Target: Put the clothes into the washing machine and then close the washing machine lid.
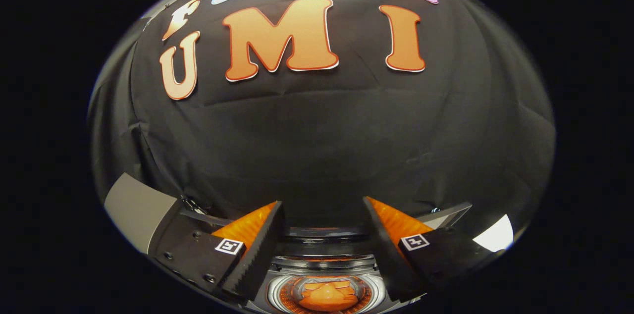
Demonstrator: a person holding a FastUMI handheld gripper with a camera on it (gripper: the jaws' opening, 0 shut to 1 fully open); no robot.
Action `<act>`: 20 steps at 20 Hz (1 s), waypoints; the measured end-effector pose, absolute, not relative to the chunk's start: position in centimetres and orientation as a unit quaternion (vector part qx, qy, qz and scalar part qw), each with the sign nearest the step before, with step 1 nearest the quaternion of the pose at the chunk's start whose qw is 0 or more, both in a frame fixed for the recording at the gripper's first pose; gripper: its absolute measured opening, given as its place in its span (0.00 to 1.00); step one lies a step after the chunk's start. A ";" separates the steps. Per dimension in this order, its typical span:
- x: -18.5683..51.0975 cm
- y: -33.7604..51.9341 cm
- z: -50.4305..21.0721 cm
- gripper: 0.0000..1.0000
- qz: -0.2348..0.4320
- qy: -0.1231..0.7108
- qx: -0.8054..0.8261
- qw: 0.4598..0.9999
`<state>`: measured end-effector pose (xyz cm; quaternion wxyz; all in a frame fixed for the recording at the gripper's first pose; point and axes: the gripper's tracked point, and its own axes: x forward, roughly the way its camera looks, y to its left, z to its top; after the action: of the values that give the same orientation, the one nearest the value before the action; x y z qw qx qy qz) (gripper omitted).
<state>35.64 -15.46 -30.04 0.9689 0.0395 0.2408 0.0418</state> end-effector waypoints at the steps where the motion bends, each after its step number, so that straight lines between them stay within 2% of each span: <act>1: 35.0 -15.5 -29.9 1.00 0.040 0.234 0.038 0.971; 15: 26.8 -15.4 -30.4 1.00 0.030 0.191 0.024 0.981; 20: 24.1 -15.1 -33.2 0.99 0.034 0.214 0.025 0.976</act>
<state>24.15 -15.14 -33.20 0.9759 0.0247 0.2140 0.0345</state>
